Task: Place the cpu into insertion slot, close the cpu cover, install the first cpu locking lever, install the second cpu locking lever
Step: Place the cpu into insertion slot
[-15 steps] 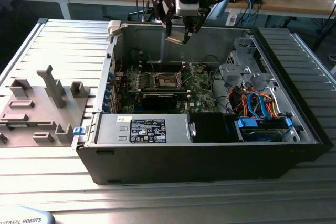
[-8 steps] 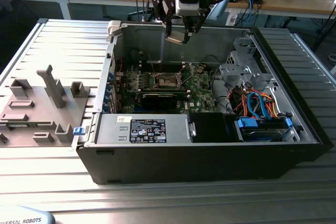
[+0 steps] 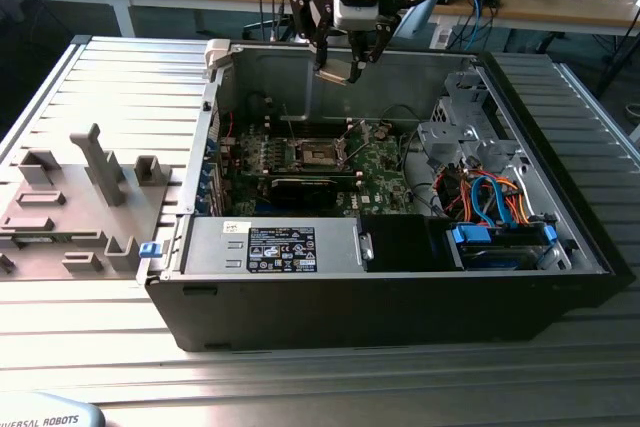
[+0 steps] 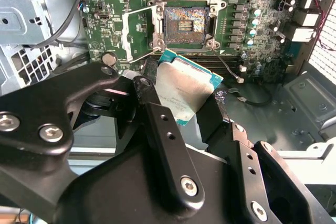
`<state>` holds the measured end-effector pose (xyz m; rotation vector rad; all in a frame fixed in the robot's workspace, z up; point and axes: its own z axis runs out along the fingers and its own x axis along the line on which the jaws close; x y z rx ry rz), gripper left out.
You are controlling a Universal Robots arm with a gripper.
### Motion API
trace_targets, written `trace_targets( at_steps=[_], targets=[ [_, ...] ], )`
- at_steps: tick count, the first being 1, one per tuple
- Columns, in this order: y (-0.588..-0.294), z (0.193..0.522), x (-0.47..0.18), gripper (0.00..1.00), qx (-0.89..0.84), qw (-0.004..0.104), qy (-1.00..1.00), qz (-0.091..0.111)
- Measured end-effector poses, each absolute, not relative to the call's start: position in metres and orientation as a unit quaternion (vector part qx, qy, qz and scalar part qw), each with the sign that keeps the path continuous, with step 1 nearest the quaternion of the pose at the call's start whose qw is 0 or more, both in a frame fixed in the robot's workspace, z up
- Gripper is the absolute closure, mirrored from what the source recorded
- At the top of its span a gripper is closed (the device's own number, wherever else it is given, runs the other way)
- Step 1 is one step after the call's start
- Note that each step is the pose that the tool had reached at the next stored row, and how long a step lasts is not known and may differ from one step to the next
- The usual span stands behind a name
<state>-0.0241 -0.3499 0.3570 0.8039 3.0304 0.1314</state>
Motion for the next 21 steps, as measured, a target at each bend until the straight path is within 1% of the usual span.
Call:
trace_targets(
  at_steps=[21],
  targets=[
    [-0.3499, 0.357, -0.0241, 0.46, 0.266, 0.002, 0.963, 0.042]
  ],
)
